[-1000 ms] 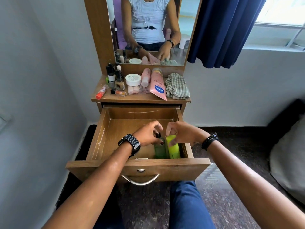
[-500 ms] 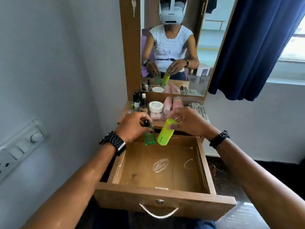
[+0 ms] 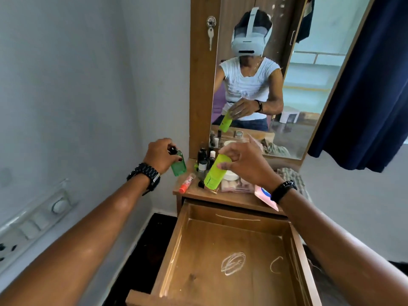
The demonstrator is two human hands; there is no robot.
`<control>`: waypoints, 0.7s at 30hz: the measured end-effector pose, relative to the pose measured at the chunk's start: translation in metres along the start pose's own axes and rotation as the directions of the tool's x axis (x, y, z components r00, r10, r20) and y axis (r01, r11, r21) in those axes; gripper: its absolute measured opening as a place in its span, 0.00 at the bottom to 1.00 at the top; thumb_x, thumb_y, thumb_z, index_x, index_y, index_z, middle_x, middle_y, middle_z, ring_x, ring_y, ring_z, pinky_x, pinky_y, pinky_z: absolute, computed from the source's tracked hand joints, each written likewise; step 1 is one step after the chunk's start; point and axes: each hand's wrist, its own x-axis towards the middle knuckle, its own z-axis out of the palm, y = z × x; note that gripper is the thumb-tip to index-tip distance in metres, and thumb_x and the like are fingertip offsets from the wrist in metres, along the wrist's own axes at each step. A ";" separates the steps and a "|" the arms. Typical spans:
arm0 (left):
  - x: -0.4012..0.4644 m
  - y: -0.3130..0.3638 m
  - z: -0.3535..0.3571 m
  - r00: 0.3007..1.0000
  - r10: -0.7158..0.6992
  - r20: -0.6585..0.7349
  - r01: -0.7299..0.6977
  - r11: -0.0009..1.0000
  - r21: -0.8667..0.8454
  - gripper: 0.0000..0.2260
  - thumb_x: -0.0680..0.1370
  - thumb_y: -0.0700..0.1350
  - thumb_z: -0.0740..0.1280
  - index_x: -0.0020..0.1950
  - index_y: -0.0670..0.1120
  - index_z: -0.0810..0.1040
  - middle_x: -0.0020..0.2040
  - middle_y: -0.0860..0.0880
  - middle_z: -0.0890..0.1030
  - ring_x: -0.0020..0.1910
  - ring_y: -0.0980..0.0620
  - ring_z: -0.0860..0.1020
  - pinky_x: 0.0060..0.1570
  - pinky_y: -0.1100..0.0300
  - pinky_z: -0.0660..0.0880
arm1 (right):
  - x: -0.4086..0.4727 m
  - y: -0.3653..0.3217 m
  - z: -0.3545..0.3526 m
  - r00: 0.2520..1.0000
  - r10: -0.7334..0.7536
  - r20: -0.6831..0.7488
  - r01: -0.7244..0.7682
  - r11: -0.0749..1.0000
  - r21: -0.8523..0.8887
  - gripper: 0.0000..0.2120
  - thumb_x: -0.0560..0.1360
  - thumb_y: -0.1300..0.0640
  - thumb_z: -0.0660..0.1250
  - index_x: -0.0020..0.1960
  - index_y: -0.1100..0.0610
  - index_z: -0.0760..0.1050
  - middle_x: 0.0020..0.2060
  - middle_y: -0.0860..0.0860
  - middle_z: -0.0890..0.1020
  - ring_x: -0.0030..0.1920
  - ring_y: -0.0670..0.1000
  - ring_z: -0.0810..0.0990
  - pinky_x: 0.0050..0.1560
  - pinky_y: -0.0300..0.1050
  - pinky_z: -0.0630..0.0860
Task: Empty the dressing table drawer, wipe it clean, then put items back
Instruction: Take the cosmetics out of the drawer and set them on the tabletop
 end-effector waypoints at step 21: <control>0.004 0.004 0.045 0.999 -0.042 -0.034 0.046 0.991 0.122 0.15 0.71 0.52 0.73 0.50 0.43 0.78 0.49 0.44 0.81 0.48 0.47 0.79 0.48 0.51 0.79 | -0.015 0.032 0.000 0.992 0.002 -0.127 -0.033 0.970 -0.240 0.12 0.68 0.53 0.76 0.48 0.57 0.79 0.70 0.58 0.67 0.71 0.52 0.65 0.61 0.48 0.72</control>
